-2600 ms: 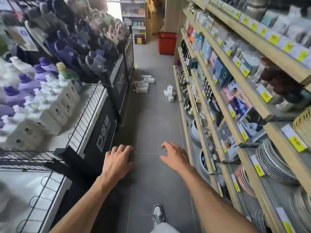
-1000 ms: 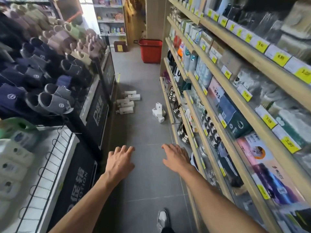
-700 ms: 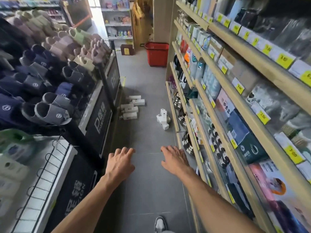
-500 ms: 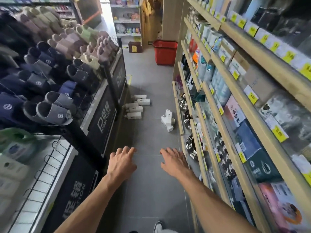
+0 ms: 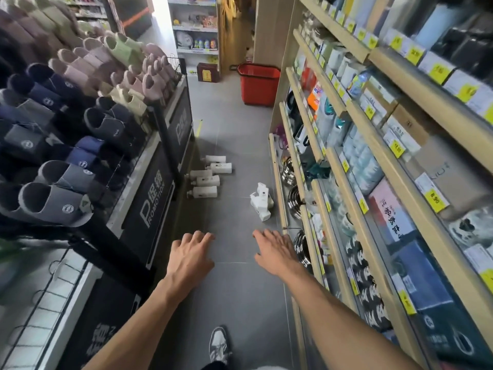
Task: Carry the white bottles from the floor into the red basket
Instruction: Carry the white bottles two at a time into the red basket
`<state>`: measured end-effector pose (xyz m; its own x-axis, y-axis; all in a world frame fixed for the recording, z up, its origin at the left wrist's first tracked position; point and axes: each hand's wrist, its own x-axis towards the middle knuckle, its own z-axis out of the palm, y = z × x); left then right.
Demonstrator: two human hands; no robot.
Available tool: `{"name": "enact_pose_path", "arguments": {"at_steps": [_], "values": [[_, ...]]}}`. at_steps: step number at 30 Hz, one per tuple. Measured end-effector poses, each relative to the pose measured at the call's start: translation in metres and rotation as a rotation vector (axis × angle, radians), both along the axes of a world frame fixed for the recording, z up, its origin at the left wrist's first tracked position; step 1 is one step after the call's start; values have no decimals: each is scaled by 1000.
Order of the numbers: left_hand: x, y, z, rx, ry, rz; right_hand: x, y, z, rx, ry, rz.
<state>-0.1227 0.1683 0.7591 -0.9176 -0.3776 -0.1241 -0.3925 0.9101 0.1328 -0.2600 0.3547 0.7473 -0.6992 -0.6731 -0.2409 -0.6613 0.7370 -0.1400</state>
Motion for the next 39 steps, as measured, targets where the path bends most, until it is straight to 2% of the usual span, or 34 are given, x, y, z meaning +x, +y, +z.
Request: {"name": "enact_pose_path", "arguments": {"at_steps": [14, 30, 39], "values": [[-142, -104, 4, -18, 16, -109, -116, -88, 22, 4, 23, -104], [-280, -172, -6, -5, -75, -29, -273, -171, -15, -18, -76, -65], [-332, -208, -20, 29, -105, 4, -339, -215, -29, 21, -120, -43]]}}
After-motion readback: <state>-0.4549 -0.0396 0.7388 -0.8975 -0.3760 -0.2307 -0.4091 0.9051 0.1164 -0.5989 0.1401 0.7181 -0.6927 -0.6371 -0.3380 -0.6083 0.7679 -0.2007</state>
